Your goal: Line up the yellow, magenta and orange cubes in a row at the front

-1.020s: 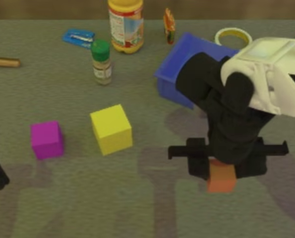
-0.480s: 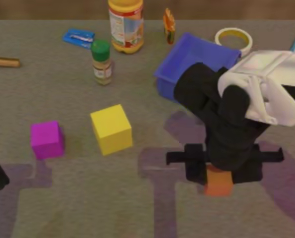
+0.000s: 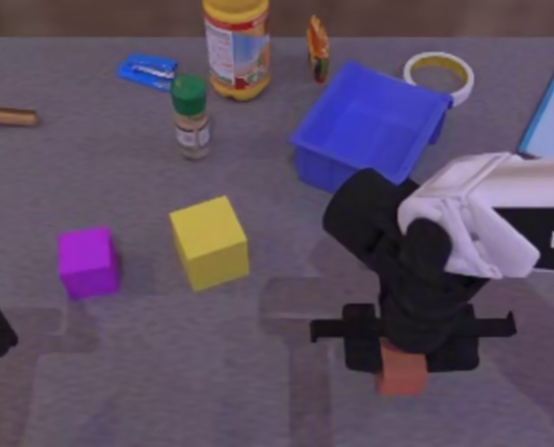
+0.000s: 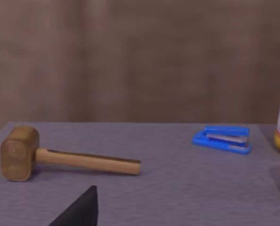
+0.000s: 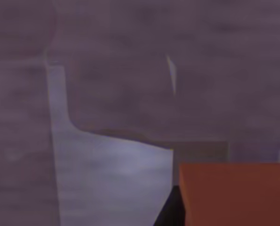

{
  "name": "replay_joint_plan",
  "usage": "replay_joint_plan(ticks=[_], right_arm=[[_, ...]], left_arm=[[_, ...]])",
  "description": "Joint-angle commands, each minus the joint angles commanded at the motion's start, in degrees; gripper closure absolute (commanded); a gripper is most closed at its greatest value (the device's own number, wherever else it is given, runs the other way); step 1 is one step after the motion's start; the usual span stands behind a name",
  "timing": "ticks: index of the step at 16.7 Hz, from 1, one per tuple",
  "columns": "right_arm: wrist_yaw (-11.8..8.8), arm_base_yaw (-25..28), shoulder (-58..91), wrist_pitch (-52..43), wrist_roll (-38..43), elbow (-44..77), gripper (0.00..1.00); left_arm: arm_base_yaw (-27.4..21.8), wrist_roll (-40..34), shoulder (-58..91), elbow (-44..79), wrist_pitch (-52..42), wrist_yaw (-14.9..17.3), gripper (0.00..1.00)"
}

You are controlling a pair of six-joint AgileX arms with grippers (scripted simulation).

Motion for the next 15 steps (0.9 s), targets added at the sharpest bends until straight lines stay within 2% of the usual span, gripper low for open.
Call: replay_joint_plan(ticks=[2,15], right_arm=[[0.0,0.0,0.0,0.0,0.0,0.0,1.0],[0.0,0.0,0.0,0.0,0.0,0.0,0.02]], left_arm=[[0.0,0.0,0.0,0.0,0.0,0.0,0.0],[0.0,0.0,0.0,0.0,0.0,0.0,0.0]])
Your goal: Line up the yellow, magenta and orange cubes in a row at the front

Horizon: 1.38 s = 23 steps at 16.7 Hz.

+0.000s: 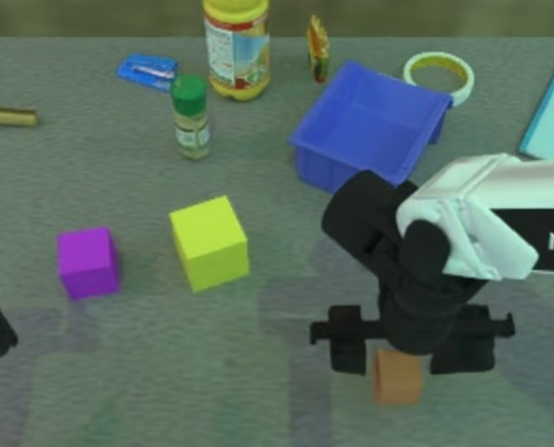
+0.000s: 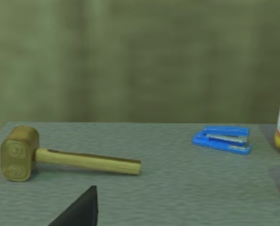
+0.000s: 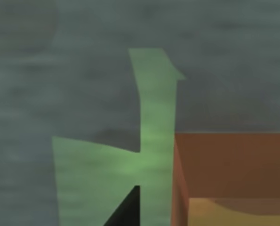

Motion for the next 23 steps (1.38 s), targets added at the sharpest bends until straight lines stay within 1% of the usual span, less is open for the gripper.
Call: replay_joint_plan(ticks=[1,10,12,16,18,23], right_arm=[[0.0,0.0,0.0,0.0,0.0,0.0,0.0],[0.0,0.0,-0.1,-0.2,0.0,0.2,0.0],[0.0,0.1,-0.8,-2.4,0.2,1.7,0.0],[-0.1,0.5,-4.0,-11.6,0.3,6.8,0.0],[0.0,0.7,-5.6,-14.8,0.2,8.9,0.0],[0.0,0.4,-5.9,-15.4,0.1,9.3,0.0]], left_arm=[[0.0,0.0,0.0,0.0,0.0,0.0,0.0],[0.0,0.0,0.0,0.0,0.0,0.0,0.0],[0.0,0.0,0.0,0.0,0.0,0.0,0.0],[0.0,0.0,0.0,0.0,0.0,0.0,0.0],[0.0,0.0,0.0,0.0,0.0,0.0,0.0],[0.0,0.0,0.0,0.0,0.0,0.0,0.0]])
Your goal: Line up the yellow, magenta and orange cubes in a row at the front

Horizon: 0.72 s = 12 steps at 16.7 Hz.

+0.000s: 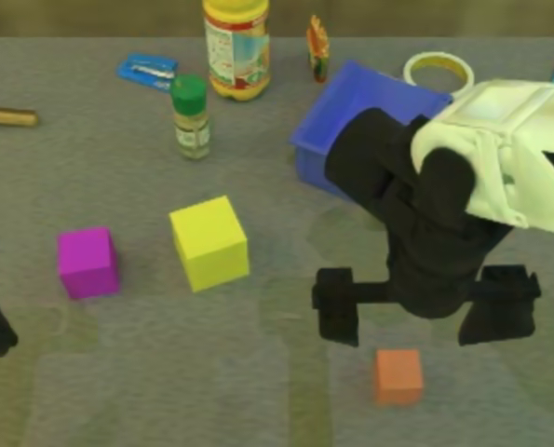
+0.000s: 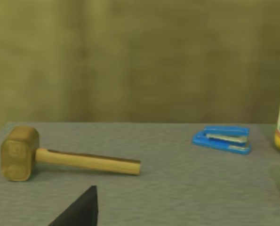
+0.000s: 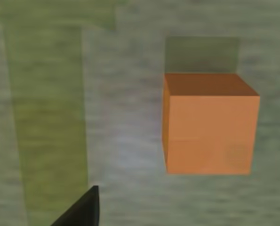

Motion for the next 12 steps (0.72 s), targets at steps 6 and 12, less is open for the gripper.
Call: replay_joint_plan(ticks=[6,12], right_arm=[[-0.3,0.8,-9.0,5.1,-3.7,-7.5,0.0],[-1.3,-3.4,-38.0,20.4,-14.5,-28.9,0.0]], left_arm=[[-0.8,-2.4,8.6,7.8,-5.1,-0.2,0.0],[-3.7,-8.2,36.1,28.8,-21.4,-0.2,0.0]])
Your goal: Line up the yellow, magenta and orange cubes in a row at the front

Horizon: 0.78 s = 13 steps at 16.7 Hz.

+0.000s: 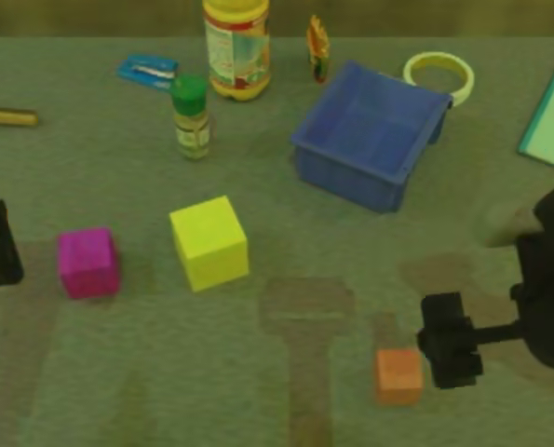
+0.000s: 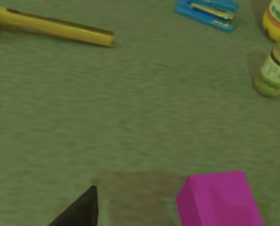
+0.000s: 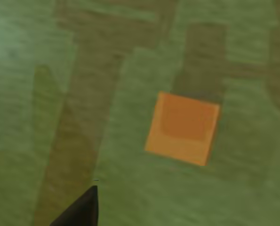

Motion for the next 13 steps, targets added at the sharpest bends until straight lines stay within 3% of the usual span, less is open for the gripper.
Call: replay_joint_plan(ticks=[7,13], right_arm=[[-0.9,-16.0,-36.9,21.1,-15.4,-27.4,0.0],[-0.5,-32.8,-57.0,35.5,-25.7,-40.7,0.0]], left_arm=[[-4.2,-7.5,40.4,28.9,-23.2,0.1,0.0],[-6.7,-12.7,66.9,48.3,-37.4,0.2,0.0]])
